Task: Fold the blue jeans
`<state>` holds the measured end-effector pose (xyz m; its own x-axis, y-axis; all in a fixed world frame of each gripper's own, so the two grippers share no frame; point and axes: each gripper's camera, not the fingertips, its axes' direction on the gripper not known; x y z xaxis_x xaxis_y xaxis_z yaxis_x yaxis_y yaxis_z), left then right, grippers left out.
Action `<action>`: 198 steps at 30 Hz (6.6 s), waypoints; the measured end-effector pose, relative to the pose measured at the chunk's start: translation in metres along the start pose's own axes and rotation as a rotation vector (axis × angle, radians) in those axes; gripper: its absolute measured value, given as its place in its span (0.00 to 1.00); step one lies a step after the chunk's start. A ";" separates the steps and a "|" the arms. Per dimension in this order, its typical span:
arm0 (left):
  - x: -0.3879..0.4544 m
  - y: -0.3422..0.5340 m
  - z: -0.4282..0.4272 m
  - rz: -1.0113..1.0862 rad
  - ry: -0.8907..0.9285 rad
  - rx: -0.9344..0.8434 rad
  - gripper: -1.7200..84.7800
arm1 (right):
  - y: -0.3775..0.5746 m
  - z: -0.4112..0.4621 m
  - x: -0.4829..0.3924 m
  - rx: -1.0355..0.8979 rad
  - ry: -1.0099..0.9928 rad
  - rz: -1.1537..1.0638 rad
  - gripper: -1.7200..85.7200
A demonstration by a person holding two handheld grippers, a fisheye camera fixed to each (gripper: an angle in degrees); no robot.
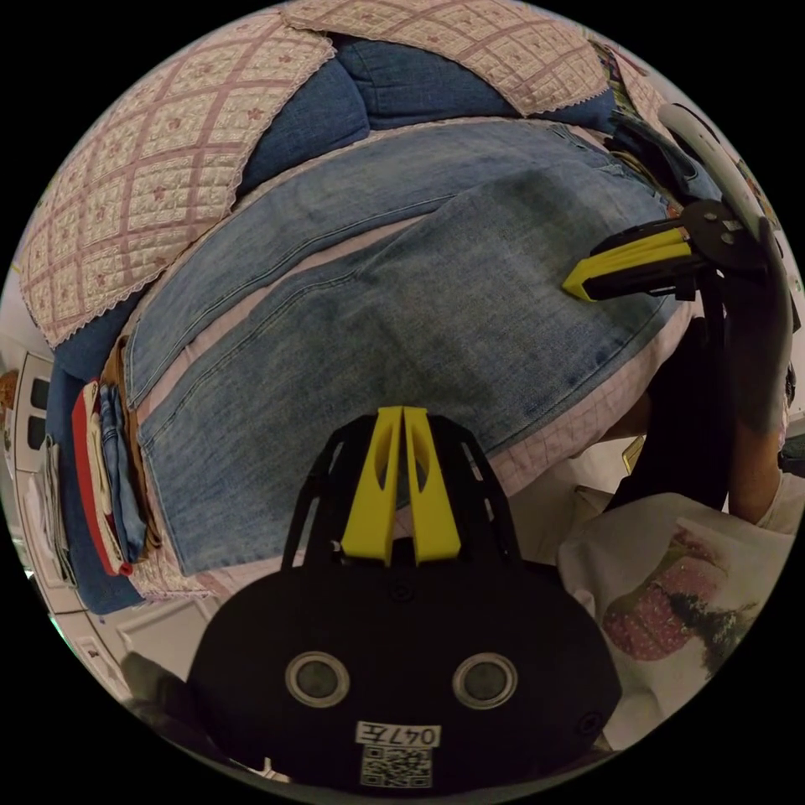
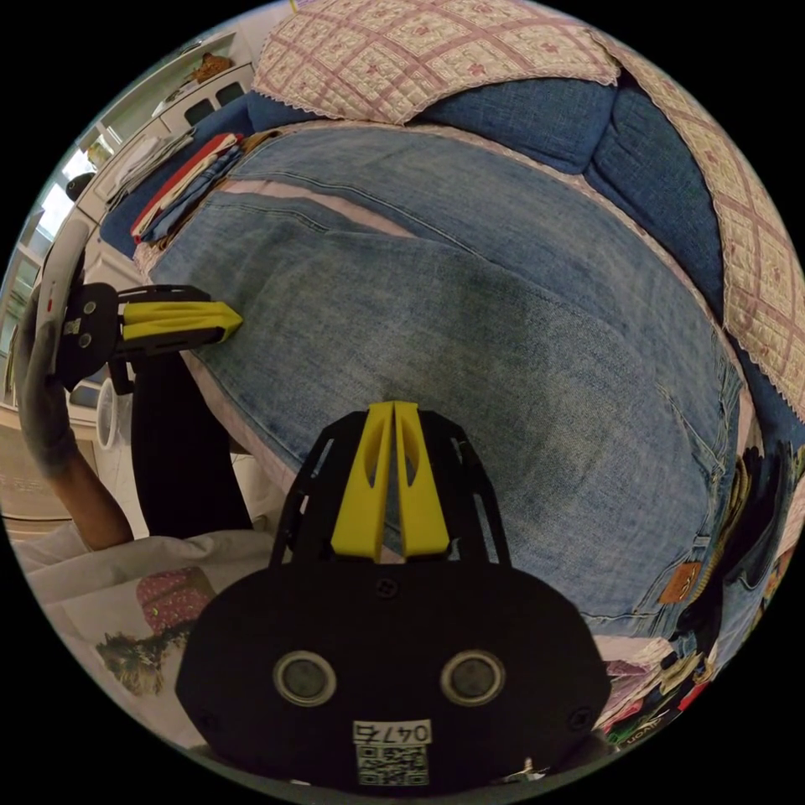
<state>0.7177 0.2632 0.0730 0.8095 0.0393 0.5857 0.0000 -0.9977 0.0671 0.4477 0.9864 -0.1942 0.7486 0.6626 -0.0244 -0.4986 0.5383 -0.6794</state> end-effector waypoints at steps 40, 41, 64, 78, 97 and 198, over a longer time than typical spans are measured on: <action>0.024 -0.117 0.021 -0.020 0.033 -0.132 0.01 | -0.037 0.049 -0.027 -0.038 -0.086 0.059 0.01; 0.026 -0.123 0.023 -0.006 0.027 -0.151 0.01 | -0.039 0.049 -0.029 -0.039 -0.092 0.065 0.01; 0.034 -0.165 0.059 -0.065 0.008 -0.285 0.01 | -0.066 0.018 -0.139 -0.136 0.150 -0.003 0.01; 0.030 -0.122 0.080 0.081 -0.025 -0.245 0.01 | -0.065 -0.060 -0.184 -0.215 0.170 -0.121 0.01; -0.022 0.042 0.119 0.201 0.059 -0.018 0.01 | 0.016 -0.266 -0.180 0.035 0.050 -0.188 0.01; -0.558 0.498 0.440 -0.891 0.320 1.028 0.01 | 0.149 -0.936 0.228 0.899 0.005 0.699 0.01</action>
<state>0.5246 -0.2798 -0.5759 0.1414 0.5453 0.8262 0.9757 -0.2180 -0.0230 0.9537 0.7304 -0.9877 0.1845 0.9633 -0.1952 -0.9385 0.2316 0.2561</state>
